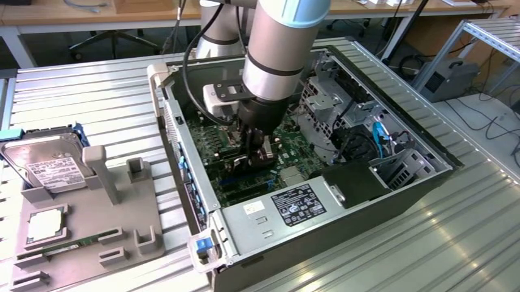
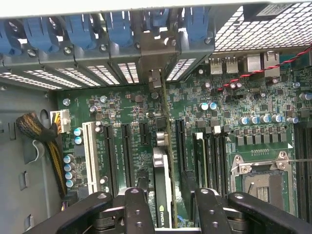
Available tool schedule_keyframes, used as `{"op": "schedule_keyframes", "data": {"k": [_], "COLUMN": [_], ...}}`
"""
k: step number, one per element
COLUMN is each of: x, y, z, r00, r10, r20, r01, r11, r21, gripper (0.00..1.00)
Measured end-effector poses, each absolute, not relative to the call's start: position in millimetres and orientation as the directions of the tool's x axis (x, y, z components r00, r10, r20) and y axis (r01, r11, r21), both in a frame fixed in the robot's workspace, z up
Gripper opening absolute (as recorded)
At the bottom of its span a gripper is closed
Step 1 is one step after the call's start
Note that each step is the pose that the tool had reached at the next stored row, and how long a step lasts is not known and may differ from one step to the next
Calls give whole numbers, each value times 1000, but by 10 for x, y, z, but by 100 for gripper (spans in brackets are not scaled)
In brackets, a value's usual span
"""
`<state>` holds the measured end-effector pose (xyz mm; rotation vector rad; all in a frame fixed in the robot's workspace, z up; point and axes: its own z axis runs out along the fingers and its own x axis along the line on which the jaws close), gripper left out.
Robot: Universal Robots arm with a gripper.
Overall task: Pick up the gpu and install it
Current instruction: 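Insert the gpu into the slot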
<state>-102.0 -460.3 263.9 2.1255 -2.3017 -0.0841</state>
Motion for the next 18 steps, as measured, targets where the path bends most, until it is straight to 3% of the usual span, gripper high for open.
{"op": "schedule_keyframes", "data": {"k": [2, 18], "x": [-1020, -1055], "y": [-4603, -4603], "z": [2639, 2619], "r00": [-80, -80], "r10": [-996, -996], "r20": [-31, -31], "r01": [-996, -996], "r11": [79, 78], "r21": [44, 44], "gripper": [27, 27]}}
